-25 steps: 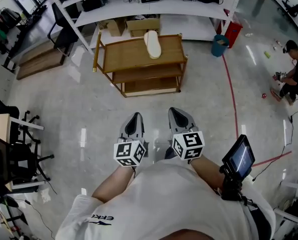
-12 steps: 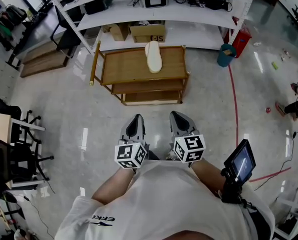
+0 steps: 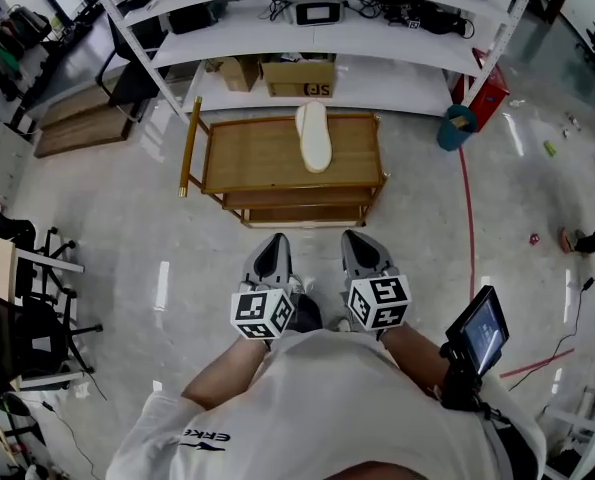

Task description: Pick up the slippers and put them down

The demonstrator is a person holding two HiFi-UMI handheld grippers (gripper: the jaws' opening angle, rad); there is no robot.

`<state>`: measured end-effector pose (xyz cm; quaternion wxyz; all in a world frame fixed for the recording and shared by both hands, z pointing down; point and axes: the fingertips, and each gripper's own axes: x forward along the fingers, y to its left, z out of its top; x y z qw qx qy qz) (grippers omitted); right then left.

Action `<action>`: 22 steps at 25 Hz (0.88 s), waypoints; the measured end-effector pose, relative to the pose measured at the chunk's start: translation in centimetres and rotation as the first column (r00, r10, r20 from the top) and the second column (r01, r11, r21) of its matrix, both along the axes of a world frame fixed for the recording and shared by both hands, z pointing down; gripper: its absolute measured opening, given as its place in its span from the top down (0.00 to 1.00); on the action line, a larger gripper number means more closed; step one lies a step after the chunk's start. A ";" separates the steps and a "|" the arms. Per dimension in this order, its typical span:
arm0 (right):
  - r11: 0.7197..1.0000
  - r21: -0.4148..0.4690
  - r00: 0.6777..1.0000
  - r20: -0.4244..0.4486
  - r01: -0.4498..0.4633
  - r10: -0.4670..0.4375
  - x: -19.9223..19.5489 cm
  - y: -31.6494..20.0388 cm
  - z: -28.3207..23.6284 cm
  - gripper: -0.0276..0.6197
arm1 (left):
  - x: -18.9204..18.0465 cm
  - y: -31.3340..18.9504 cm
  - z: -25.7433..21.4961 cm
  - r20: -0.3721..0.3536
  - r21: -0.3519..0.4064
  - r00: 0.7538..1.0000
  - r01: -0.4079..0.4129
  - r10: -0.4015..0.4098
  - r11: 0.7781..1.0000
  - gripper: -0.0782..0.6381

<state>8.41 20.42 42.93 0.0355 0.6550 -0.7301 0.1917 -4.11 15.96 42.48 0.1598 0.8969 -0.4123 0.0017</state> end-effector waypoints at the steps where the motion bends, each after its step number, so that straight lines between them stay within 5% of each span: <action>1: 1.000 -0.005 1.000 -0.002 -0.007 0.007 0.1 -1.1 0.1 0.95 | 0.1 -1.2 0.1 -0.002 -0.003 1.000 -0.006 0.006 1.000 0.89; 11: 0.995 -0.049 0.996 0.012 -0.089 0.089 -0.1 -13.0 0.8 0.95 | -0.8 -13.1 0.4 -0.030 -0.019 0.997 -0.068 0.067 0.998 0.89; 22: 0.989 -0.076 0.992 0.006 -0.124 0.124 0.7 -19.5 1.7 0.95 | -1.5 -20.0 1.2 -0.039 -0.041 0.997 -0.066 0.064 0.997 0.89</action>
